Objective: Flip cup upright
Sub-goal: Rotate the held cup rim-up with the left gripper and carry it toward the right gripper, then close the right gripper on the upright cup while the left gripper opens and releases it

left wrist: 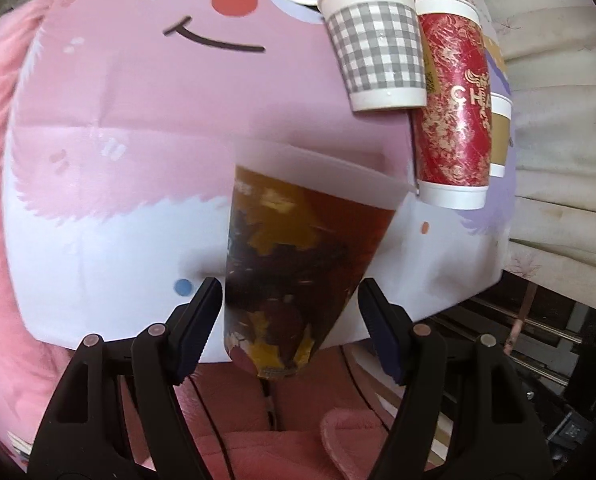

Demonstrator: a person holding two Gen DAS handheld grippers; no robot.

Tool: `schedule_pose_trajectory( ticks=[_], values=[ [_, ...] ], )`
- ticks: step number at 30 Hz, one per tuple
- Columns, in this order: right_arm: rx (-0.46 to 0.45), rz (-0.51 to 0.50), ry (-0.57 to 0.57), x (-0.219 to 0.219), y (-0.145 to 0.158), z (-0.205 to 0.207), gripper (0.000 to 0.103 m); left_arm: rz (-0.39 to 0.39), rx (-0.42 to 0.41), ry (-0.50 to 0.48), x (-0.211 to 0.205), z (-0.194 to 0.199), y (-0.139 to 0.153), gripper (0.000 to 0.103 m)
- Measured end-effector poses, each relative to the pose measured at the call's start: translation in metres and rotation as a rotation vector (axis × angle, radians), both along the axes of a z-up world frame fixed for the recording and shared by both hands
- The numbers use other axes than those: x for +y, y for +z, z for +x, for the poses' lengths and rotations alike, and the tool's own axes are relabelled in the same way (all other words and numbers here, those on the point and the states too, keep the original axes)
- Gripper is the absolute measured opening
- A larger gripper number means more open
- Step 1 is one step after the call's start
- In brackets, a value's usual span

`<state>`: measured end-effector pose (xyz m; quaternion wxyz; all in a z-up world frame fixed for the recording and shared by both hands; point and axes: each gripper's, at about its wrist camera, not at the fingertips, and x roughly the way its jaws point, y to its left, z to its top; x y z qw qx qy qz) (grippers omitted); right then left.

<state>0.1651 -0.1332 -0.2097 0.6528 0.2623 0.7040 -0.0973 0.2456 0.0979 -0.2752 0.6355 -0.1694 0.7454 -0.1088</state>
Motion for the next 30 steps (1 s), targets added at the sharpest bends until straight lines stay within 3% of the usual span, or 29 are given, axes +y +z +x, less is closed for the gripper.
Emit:
schedule_pose_trajectory(
  ticks=[6,17,21,26,30],
  values=[
    [0.001,0.013,-0.001,-0.002,0.001,-0.002,0.103,-0.009,0.042,0.013,0.003,-0.001,-0.001,0.079],
    [-0.034,0.030,0.044,0.014,0.014,0.011,0.103,0.051,-0.043,-0.079,0.006,-0.004,0.047,0.080],
    [-0.047,0.037,0.063,0.029,0.015,0.015,0.103,0.081,-0.127,-0.078,0.023,-0.011,0.072,0.080],
    [-0.082,0.041,0.090,0.051,0.014,0.023,0.103,0.162,-0.314,-0.059,0.047,-0.022,0.104,0.080],
    [-0.138,0.028,0.109,0.070,0.012,0.033,0.103,0.178,-0.399,-0.024,0.070,-0.029,0.118,0.080]
  ],
)
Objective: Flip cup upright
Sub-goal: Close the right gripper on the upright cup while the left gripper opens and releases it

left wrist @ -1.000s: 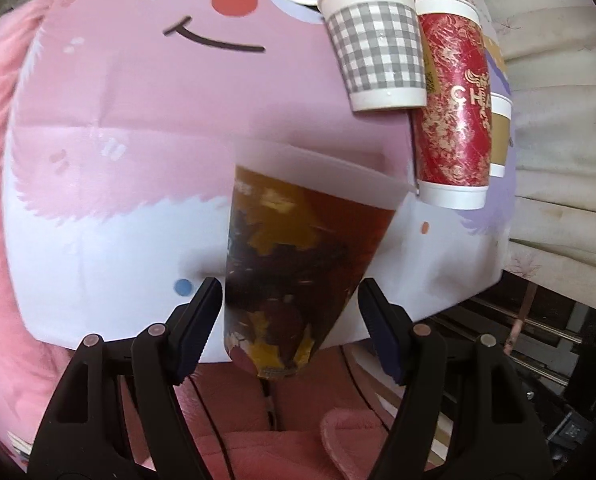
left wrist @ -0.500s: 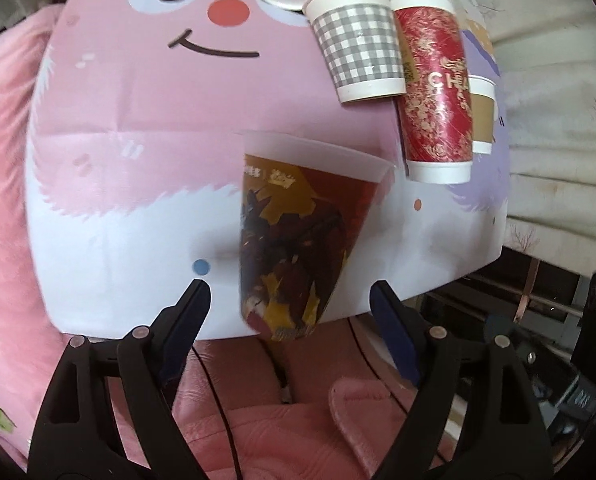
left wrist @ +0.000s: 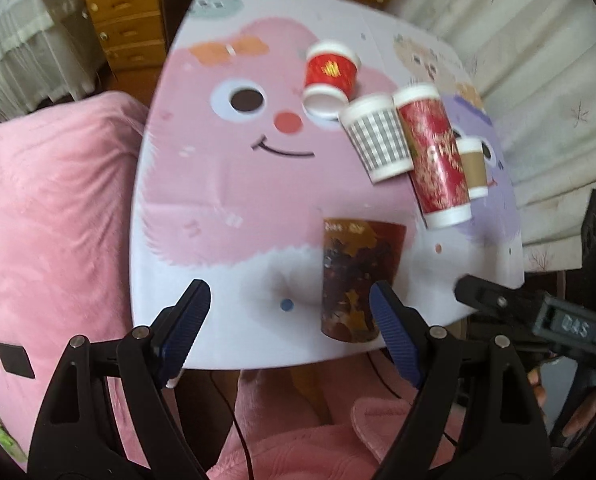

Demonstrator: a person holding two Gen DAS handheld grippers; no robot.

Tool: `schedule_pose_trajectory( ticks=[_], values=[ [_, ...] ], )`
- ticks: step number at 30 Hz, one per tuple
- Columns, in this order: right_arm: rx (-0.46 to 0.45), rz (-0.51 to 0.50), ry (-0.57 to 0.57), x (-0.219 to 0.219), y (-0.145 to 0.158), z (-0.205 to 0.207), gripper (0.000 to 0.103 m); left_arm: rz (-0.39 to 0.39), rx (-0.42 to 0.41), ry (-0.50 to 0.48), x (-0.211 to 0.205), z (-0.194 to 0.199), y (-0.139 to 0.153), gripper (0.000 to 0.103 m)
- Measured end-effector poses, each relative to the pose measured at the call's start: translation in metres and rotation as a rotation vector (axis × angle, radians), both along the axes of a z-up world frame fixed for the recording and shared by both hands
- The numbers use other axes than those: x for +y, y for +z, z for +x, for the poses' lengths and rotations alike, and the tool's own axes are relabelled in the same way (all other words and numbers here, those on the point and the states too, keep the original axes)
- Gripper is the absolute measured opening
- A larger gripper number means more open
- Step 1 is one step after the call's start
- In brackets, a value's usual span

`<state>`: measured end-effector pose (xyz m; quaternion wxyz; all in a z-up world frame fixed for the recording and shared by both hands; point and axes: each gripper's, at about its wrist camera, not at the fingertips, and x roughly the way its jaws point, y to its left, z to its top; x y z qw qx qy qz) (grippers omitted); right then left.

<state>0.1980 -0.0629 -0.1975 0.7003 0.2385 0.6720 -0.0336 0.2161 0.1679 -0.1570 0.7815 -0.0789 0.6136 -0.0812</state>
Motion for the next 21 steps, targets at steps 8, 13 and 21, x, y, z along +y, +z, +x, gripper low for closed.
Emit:
schedule_pose_trajectory(
  ticks=[8,13,21],
  values=[
    [-0.095,-0.037,0.052,0.041,-0.014,0.032,0.103,0.023,-0.028,0.037,0.023,-0.009,0.001,0.080],
    [-0.072,-0.097,0.101,0.065,-0.036,0.052,0.103,0.044,-0.072,0.015,0.033,-0.007,0.009,0.080],
    [-0.057,-0.135,0.135,0.085,-0.072,0.069,0.095,0.082,-0.060,-0.045,0.039,0.012,0.005,0.080]
  ],
)
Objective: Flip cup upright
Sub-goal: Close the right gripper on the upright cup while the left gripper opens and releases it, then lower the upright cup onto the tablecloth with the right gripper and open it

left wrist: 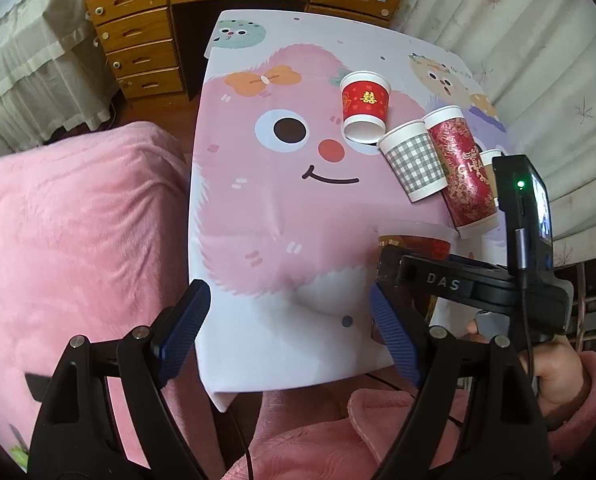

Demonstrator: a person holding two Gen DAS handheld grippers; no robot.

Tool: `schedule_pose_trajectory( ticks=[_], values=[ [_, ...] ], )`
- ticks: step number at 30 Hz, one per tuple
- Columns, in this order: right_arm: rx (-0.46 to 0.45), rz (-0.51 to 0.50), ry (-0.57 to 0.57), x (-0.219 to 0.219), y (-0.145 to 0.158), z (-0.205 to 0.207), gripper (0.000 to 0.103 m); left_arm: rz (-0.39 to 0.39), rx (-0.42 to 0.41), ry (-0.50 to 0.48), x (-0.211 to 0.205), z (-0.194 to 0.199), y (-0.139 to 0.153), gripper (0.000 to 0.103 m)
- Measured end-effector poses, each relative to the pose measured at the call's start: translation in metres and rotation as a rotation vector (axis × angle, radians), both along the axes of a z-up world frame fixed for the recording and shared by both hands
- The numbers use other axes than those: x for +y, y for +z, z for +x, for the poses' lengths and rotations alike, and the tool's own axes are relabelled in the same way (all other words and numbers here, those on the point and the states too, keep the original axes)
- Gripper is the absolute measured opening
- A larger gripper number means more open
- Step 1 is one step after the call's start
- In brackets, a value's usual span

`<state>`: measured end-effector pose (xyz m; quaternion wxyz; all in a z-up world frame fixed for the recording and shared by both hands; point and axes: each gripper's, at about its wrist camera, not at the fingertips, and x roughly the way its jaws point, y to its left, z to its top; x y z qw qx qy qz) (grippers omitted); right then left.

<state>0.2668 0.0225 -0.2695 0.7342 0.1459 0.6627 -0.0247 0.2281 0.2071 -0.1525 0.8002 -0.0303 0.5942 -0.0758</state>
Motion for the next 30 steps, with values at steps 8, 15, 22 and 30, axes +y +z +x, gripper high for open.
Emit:
schedule_pose_trajectory(
  ticks=[8,15,22,30],
  values=[
    [-0.047,0.070,-0.062,-0.004,-0.012,0.014,0.076,0.031,0.024,-0.055,0.000,0.018,-0.003,0.080],
    [-0.207,0.039,-0.018,-0.007,0.011,0.011,0.075,0.043,0.016,-0.078,-0.004,0.023,0.001,0.080],
    [-0.505,-0.025,0.113,-0.001,0.052,-0.012,0.075,0.031,-0.001,-0.065,-0.008,0.020,0.012,0.080],
    [-0.809,-0.187,0.230,-0.005,0.079,-0.045,0.076,0.061,-0.053,-0.049,-0.021,0.012,0.030,0.080]
  ],
)
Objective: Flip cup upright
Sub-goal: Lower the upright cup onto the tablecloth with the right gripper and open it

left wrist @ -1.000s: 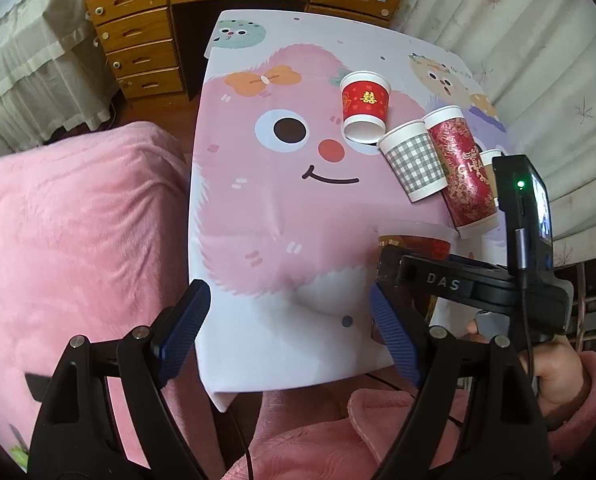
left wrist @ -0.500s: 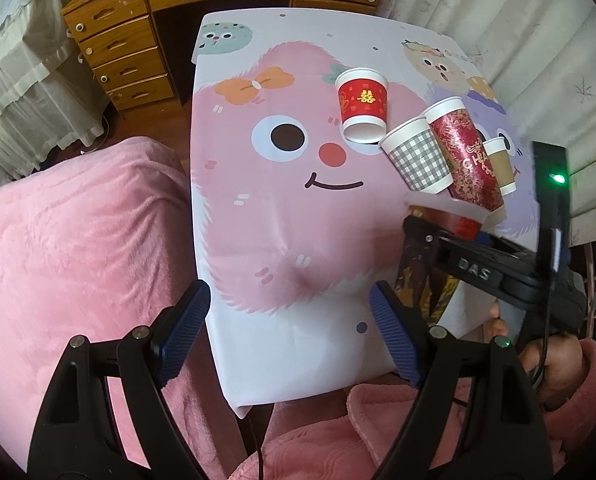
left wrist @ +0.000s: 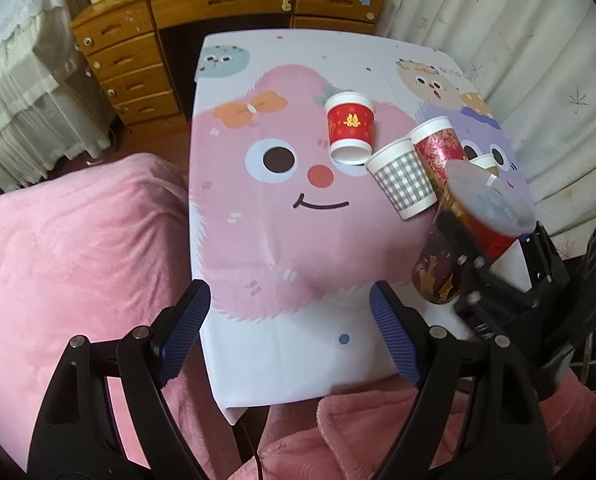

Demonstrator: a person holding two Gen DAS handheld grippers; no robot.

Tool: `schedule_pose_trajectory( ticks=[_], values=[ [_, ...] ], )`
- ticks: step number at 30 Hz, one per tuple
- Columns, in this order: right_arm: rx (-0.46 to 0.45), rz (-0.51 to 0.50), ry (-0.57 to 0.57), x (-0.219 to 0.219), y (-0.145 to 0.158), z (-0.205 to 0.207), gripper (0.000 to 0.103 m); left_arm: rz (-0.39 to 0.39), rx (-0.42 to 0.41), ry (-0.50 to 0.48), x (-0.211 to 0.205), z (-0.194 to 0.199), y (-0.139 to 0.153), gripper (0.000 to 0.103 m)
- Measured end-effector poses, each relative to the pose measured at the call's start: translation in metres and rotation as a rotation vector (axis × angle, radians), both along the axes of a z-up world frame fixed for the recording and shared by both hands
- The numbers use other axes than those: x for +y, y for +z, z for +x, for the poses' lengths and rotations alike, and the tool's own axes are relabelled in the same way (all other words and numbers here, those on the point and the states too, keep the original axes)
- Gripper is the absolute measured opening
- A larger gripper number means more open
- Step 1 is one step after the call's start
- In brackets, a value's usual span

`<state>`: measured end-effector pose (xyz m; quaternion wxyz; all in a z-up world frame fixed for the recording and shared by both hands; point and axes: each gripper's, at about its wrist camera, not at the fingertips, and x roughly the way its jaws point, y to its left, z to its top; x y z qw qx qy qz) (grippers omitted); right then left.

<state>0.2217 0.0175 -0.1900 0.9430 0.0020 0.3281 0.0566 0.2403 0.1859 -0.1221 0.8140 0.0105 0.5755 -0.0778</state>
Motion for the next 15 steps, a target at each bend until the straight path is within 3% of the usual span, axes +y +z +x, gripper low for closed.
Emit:
schedule_pose_trajectory(
  ticks=[2,6,11,15],
  values=[
    [-0.051,-0.120,0.046,0.009,-0.001,-0.012,0.076,0.010,-0.004,0.001,-0.002,-0.005,0.004,0.080],
    [-0.122,-0.228,0.125,0.021,-0.013,-0.042,0.076,0.009,0.013,-0.004,-0.006,-0.012,0.006,0.080],
    [-0.095,-0.258,0.163,0.026,-0.044,-0.069,0.077,0.016,0.022,0.002,-0.017,-0.020,0.004,0.080],
    [-0.126,-0.247,0.159,0.022,-0.058,-0.077,0.078,0.026,0.027,-0.014,-0.026,-0.028,0.002,0.080]
  ],
)
